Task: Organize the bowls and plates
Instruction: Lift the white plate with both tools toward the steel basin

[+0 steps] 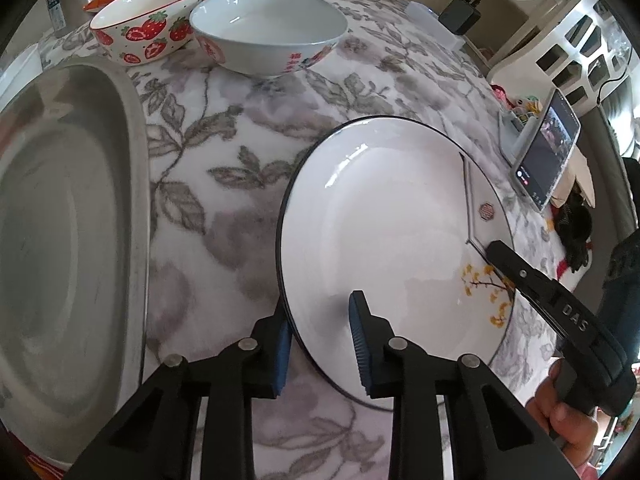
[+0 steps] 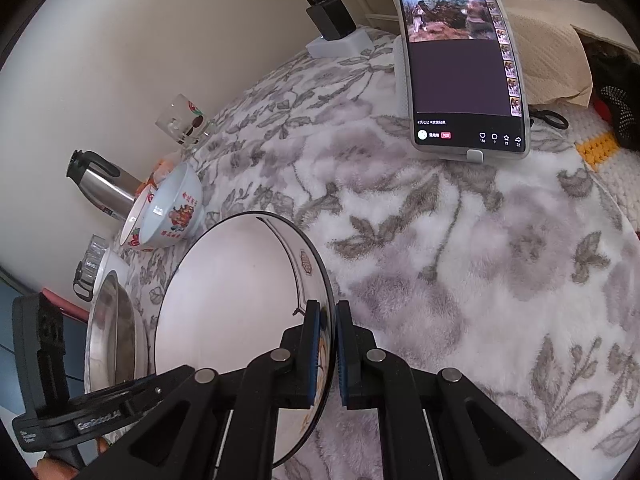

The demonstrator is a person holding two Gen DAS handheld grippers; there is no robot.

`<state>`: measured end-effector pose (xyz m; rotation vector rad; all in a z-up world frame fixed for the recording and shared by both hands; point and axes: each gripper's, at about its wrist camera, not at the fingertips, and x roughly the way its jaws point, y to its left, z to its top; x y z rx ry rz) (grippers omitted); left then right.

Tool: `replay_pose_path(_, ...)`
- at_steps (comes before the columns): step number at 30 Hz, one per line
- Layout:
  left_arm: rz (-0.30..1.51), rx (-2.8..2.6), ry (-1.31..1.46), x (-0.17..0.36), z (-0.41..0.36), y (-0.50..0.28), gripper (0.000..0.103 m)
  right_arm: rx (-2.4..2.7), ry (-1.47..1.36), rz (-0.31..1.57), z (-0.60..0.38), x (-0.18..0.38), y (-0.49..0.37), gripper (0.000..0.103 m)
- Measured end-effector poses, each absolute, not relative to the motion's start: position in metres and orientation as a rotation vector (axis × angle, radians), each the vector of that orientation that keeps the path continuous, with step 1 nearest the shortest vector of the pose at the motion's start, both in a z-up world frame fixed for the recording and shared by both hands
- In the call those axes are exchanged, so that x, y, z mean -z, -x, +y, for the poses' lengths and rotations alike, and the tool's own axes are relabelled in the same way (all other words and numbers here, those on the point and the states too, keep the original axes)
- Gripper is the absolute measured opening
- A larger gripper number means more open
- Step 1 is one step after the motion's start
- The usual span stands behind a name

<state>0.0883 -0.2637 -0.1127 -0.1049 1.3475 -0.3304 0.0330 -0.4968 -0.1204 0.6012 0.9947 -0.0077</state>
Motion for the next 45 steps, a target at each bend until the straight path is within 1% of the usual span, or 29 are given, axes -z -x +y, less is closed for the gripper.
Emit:
replay_pose_path(7,1.313,0.337,0.078,0.110,-0.264,-0.088,0.028,0.025,-0.595,1.005,-0.495,0.120,-0.033,0.008)
replay_pose_path(11,1.286,0.346,0.074,0.104,-0.264,-0.087,0.025,0.034,-0.591,1.010,-0.495,0.119,-0.030,0.009)
replay_pose_path(16,1.242,0.373,0.062,0.094,-0.266,-0.084,0.025,0.052,-0.590,1.021,-0.496,0.115,-0.026,0.009)
replay_pose_path(31,1.199,0.421,0.115,0.076,-0.257,-0.080,0.025,0.098,-0.550,1.042,-0.488,0.096,-0.013,0.010)
replay_pose_path(39,1.163,0.439,0.149,0.055,-0.244,-0.074,0.025,0.108,-0.509,1.015,-0.476,0.069,-0.011,0.010)
replay_pose_path(45,1.111,0.450,0.179,0.029,-0.224,-0.072,0.025,0.095,-0.476,0.966,-0.458,0.040,-0.011,0.010)
